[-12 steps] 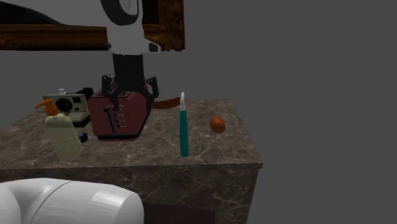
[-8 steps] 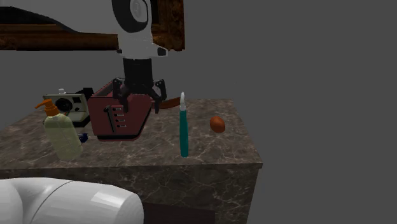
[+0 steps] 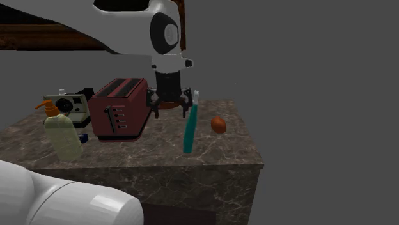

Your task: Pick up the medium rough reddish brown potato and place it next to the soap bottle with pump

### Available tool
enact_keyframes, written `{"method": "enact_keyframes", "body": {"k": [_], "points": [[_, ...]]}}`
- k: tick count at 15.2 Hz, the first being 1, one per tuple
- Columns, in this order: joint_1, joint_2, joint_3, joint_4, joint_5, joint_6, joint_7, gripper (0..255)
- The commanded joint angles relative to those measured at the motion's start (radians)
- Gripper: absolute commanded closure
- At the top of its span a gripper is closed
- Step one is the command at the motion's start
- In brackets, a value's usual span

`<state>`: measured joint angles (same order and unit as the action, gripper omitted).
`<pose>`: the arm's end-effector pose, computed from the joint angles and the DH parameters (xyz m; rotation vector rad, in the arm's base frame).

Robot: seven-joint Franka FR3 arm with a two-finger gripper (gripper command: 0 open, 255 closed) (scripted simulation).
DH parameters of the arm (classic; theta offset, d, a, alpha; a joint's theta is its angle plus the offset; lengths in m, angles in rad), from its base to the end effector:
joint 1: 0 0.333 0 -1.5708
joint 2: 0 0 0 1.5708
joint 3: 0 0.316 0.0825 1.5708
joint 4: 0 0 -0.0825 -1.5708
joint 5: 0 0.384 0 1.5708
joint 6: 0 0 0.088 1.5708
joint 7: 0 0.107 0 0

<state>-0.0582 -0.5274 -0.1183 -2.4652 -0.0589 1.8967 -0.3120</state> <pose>0.3773 -0.0740 0.4747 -3.1151 -0.2699 0.0647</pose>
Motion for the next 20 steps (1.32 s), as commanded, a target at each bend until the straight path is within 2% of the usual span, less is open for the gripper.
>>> {"method": "enact_keyframes", "body": {"k": [1,10,18,20], "points": [[-0.008,0.060,-0.022,0.012,-0.010,0.066,-0.025,0],[-0.036,0.341,-0.124,0.137,0.002,0.307,-0.164,0],[-0.068,0.612,-0.181,0.334,0.113,0.447,-0.321,0],[-0.074,0.643,-0.180,0.350,0.128,0.466,-0.337,0]]}}
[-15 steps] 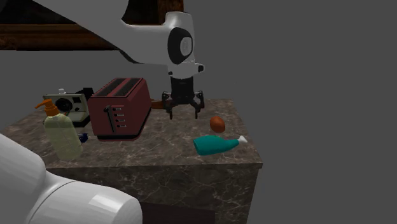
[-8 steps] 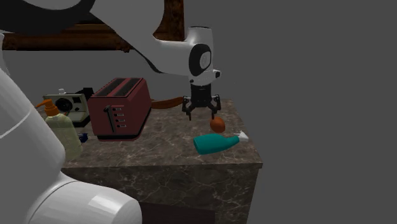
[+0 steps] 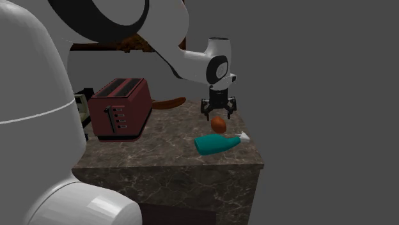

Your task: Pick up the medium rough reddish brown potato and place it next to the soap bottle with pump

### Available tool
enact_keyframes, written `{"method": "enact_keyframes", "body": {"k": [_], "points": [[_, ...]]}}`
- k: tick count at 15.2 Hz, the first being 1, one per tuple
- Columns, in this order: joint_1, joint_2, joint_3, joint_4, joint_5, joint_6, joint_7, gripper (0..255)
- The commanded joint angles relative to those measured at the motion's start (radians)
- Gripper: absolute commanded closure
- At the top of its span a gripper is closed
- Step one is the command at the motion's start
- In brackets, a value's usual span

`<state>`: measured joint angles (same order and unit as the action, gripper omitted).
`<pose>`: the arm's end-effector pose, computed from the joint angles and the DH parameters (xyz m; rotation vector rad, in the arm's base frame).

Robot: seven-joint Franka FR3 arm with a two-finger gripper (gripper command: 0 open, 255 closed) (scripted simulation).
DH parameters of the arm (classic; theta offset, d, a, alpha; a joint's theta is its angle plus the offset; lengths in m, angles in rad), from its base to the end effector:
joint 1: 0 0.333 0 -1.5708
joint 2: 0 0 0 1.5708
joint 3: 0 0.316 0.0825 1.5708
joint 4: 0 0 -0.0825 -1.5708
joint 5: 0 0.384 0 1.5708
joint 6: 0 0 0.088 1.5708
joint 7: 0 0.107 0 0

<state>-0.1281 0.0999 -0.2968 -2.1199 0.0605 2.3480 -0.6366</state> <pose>0.5207 -0.2322 0.3804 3.0711 0.2701 0.1903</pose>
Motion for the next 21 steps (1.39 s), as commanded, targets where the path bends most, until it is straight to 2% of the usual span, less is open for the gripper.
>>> {"method": "enact_keyframes", "body": {"k": [1,7,14,15,21], "points": [[-0.005,0.025,-0.001,0.002,0.013,0.026,-0.015,0],[-0.010,0.080,0.005,-0.009,0.041,0.089,-0.034,0],[-0.010,0.080,0.005,-0.009,0.041,0.089,-0.034,0],[-0.010,0.080,0.005,-0.009,0.041,0.089,-0.034,255],[-0.010,0.081,0.005,-0.009,0.041,0.090,-0.034,255]]}}
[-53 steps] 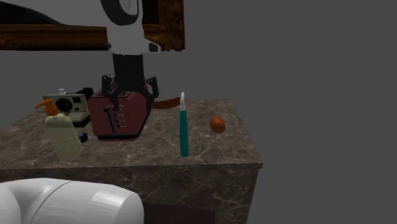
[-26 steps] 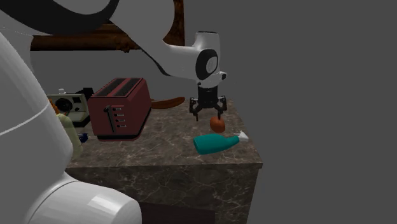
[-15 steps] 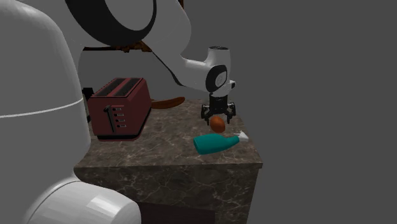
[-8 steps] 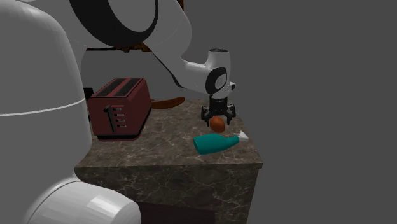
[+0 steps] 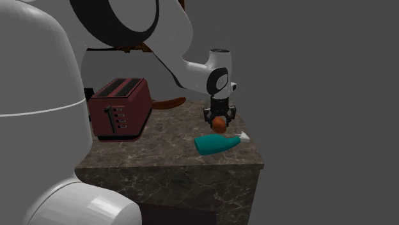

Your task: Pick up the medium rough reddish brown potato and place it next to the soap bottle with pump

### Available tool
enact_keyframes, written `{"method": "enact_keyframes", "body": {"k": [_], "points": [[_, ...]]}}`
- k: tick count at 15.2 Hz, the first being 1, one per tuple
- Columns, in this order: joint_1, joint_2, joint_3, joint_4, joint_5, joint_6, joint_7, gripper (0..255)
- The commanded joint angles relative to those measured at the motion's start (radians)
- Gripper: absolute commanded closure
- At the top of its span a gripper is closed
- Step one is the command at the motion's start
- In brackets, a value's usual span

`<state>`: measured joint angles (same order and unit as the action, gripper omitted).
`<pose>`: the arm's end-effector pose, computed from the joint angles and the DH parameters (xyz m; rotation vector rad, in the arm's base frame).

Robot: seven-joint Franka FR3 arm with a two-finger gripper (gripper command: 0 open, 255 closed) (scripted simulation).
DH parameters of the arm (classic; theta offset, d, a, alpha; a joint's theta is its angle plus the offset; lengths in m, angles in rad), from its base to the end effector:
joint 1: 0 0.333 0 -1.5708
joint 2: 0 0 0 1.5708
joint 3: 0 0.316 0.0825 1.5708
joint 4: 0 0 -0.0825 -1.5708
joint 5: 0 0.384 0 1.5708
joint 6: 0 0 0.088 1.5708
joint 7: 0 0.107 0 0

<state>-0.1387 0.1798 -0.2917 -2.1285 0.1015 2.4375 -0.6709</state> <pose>0.5270 -0.2384 0.3415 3.0680 0.2701 0.1977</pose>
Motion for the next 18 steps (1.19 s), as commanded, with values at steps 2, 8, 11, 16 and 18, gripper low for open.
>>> {"method": "enact_keyframes", "body": {"k": [2,8,11,16,18], "points": [[0.000,0.001,0.000,0.000,0.000,0.000,0.000,255],[0.004,-0.039,-0.005,0.023,-0.021,-0.061,0.015,255],[0.006,-0.061,-0.007,0.040,-0.032,-0.098,0.023,255],[0.008,-0.093,-0.009,0.072,-0.048,-0.160,0.035,255],[0.009,-0.104,-0.009,0.086,-0.053,-0.186,0.039,255]]}}
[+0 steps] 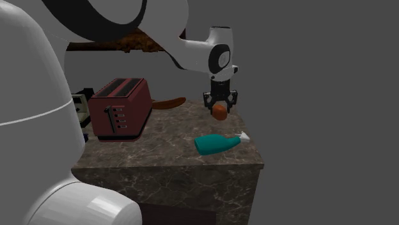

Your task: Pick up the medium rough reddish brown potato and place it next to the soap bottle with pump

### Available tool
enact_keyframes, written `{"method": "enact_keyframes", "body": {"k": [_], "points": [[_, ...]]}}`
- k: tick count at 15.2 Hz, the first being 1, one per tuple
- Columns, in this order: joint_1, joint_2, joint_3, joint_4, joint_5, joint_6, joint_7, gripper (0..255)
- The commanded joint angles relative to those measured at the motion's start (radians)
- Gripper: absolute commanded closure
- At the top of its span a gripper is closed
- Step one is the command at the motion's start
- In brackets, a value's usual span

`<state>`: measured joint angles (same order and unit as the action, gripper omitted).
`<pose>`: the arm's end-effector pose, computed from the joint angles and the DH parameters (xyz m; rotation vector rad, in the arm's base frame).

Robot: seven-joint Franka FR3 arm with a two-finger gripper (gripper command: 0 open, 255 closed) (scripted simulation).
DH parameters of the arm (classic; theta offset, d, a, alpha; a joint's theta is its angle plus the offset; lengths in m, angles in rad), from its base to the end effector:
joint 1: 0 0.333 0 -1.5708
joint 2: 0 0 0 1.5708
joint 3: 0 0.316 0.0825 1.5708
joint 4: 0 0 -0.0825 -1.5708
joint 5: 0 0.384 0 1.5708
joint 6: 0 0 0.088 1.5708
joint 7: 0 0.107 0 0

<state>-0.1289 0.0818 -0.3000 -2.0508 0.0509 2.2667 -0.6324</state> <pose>0.5274 -0.2370 0.4143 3.0684 0.2710 0.1971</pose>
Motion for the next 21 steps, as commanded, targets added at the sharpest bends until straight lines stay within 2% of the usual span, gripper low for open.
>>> {"method": "enact_keyframes", "body": {"k": [1,21], "points": [[0.000,-0.012,-0.001,0.016,-0.005,-0.028,0.002,255],[0.003,-0.076,-0.001,0.214,-0.033,-0.287,0.024,255]]}}
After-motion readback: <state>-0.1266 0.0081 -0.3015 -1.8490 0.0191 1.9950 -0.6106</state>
